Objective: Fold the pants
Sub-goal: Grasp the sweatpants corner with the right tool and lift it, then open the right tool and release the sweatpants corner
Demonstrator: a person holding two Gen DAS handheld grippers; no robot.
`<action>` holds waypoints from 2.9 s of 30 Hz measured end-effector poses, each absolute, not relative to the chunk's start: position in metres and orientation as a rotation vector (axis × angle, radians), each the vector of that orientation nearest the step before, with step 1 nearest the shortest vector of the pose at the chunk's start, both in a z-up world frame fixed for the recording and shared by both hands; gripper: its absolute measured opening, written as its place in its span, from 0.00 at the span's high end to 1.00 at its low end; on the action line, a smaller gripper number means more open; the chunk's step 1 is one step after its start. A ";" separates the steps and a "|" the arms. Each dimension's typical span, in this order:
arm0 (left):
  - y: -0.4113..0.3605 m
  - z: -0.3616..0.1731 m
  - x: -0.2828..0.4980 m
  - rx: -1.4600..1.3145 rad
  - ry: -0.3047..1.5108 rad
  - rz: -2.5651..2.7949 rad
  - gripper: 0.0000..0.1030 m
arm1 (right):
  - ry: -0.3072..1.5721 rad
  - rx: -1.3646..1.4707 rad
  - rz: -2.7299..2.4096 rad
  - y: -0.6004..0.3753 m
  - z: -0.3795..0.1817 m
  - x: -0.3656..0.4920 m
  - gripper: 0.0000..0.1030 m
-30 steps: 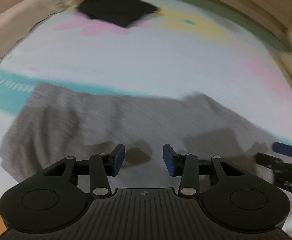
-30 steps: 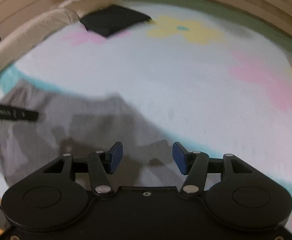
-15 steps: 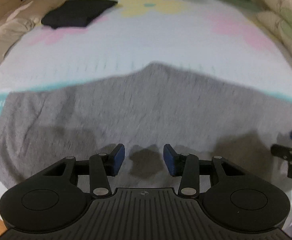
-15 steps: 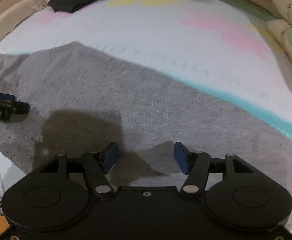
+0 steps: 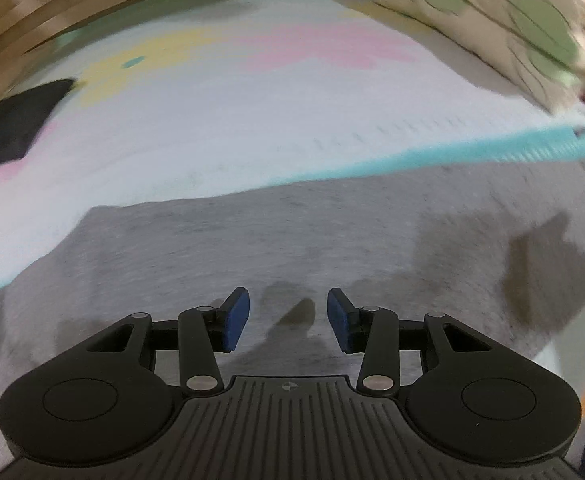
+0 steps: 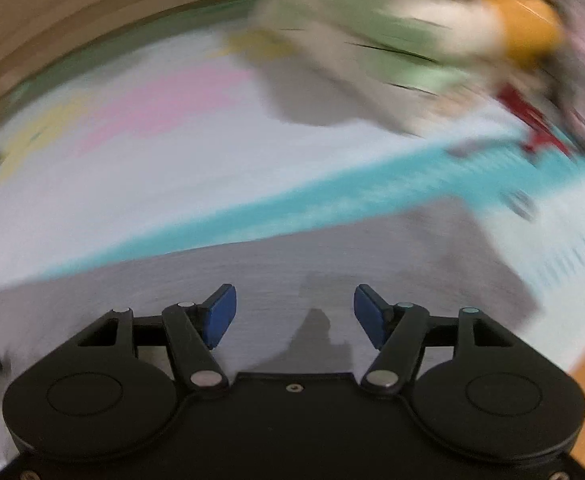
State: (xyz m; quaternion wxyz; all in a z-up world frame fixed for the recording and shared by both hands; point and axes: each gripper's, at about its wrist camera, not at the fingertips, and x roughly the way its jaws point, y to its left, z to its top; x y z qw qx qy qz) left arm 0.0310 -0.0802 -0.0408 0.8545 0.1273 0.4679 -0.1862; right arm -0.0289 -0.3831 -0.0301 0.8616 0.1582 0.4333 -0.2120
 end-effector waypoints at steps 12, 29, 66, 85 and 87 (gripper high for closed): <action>-0.091 -0.064 0.039 0.302 1.039 -0.430 0.58 | 0.819 0.908 -0.658 -0.502 -0.077 -0.111 0.56; -0.088 -0.056 0.053 0.262 1.045 -0.432 0.59 | 0.661 0.998 -0.653 -0.527 -0.095 -0.101 0.79; -0.013 -0.037 0.107 -0.021 1.015 -0.259 0.57 | 0.787 0.385 0.058 -0.241 0.012 0.008 0.81; 0.012 -0.054 0.081 -0.060 1.104 -0.429 0.57 | 0.870 0.240 0.030 -0.227 -0.020 0.025 0.44; 0.002 -0.059 0.078 -0.032 1.106 -0.456 0.57 | 0.882 0.265 -0.055 -0.246 -0.025 0.025 0.44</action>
